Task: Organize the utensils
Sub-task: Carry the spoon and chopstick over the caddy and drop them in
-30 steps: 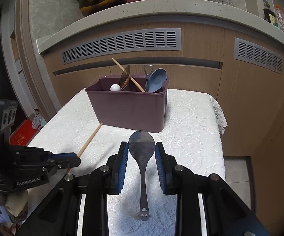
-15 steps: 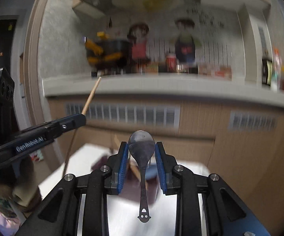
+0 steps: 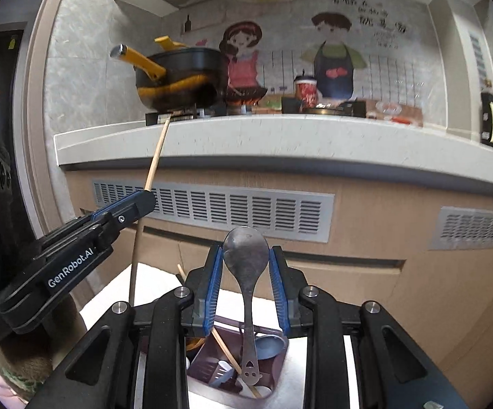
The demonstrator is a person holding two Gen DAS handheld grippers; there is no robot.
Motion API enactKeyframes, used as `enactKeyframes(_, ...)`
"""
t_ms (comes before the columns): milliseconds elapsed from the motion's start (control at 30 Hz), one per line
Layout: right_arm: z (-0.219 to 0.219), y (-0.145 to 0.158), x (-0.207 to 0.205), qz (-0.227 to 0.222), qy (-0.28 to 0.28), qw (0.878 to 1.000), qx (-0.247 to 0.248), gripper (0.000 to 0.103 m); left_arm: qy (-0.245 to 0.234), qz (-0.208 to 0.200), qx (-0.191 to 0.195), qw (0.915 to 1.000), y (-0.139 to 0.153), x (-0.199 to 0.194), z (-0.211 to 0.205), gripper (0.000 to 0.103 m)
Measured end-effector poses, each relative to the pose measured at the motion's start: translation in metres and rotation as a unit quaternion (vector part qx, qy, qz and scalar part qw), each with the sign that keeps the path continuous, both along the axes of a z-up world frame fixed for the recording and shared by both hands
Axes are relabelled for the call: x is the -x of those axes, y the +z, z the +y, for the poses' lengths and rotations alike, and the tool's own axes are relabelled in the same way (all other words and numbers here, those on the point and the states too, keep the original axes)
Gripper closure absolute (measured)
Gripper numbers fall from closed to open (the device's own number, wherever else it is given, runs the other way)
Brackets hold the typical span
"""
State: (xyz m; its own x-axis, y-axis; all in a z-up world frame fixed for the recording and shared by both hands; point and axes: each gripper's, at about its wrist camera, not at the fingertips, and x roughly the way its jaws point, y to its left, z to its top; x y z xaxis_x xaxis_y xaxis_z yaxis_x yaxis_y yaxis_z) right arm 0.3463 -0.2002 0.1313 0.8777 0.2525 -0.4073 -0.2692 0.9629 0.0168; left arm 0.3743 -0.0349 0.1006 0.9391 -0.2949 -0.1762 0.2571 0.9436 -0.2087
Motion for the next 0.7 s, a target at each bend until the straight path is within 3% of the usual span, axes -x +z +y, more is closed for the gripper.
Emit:
enactKeyframes(367,0.003,-0.049,-0.028,0.040,0.006,0.999,-0.014,0.077,0.051,-0.015,-0.017,0.9984,-0.056,-0.003,-0.002,0.097)
enactKeyframes(533,0.004,-0.071,-0.021,0.065,0.026,0.997,-0.015,0.076,0.036,0.036,-0.042,0.9978,-0.084,0.007,-0.002,0.095)
enactKeyframes(600,0.005,-0.080,-0.019,0.083,0.030,0.996,-0.014,0.070,0.033,0.060,-0.050,0.9964,-0.095,0.013,0.001,0.092)
enactKeyframes(667,0.004,-0.086,-0.014,0.090,0.020,0.996,-0.008,0.045,0.033,0.086,-0.043,0.9948,-0.101,0.020,0.009,0.075)
enactKeyframes(700,0.004,-0.088,-0.010,0.088,0.013,0.996,-0.006,0.043,0.033,0.092,-0.040,0.9944,-0.100,0.023,0.013,0.071)
